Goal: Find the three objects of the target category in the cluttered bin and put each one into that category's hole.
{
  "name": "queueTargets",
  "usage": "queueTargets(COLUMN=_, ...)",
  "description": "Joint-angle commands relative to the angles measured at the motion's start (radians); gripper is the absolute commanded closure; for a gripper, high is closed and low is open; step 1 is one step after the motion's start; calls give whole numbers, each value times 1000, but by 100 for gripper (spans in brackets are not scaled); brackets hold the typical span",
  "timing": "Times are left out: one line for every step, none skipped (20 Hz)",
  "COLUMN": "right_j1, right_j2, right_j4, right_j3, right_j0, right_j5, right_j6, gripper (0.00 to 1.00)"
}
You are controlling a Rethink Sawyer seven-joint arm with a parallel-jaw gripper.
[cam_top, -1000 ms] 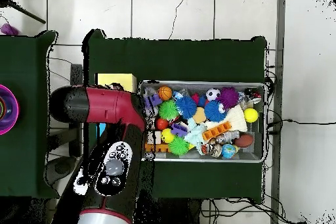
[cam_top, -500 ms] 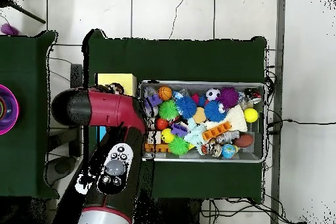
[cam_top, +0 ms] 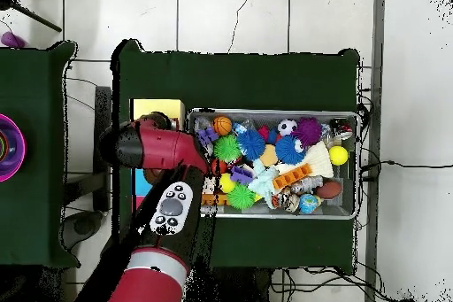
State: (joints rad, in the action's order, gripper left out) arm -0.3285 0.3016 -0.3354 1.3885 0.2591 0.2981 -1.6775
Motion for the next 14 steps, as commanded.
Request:
queueTargets(right_j1=101, right_j2=-70, right_j4=-2, right_j3=-4, right_j0=-58, right_j5=-22, right_j6=-185, gripper=100)
queueTargets(right_j1=109, right_j2=-76, right_j4=-3, right_j3=-10, right_j0=-64, right_j5=-31, right_j6=-182, gripper=100)
queueTargets(right_j1=114, right_j2=-84, right_j4=-4, right_j3=-12, right_j0=-70, right_j5=-38, right_j6=-180, gripper=100)
queueTargets(right_j1=118, right_j2=-92, right_j4=-5, right_j3=-16, right_j0=-76, right_j5=-36, right_j6=-177, gripper=100)
queueTargets(right_j1=115, right_j2=-87, right_j4=-4, right_j3=-16, right_j0=-74, right_j5=-31, right_j6=-178, gripper=100)
queueTargets(right_j1=111, right_j2=-80, right_j4=-3, right_j3=-16, right_j0=-70, right_j5=-22, right_j6=-180, gripper=100)
queueTargets(right_j1=107, right_j2=-73, right_j4=-3, right_j3=-15, right_j0=-65, right_j5=-14, right_j6=-182, gripper=100)
queueTargets(right_j1=103, right_j2=-78, right_j4=-2, right_j3=-10, right_j0=-69, right_j5=-13, right_j6=-178, gripper=100)
queueTargets(right_j1=98, right_j2=-82, right_j4=0, right_j3=-6, right_j0=-73, right_j5=-12, right_j6=-174, gripper=100)
queueTargets(right_j1=91, right_j2=-79, right_j4=3, right_j3=-1, right_j0=-72, right_j5=-6, right_j6=-172, gripper=100)
queueTargets(right_j1=78, right_j2=-76, right_j4=5, right_j3=9, right_j0=-70, right_j5=4, right_j6=-170, gripper=100)
queueTargets(right_j1=63, right_j2=-76, right_j4=9, right_j3=21, right_j0=-72, right_j5=13, right_j6=-165, gripper=100)
queueTargets(right_j1=40, right_j2=-80, right_j4=10, right_j3=39, right_j0=-74, right_j5=28, right_j6=-161, gripper=100)
queueTargets(right_j1=14, right_j2=-81, right_j4=15, right_j3=63, right_j0=-73, right_j5=36, right_j6=-156, gripper=100)
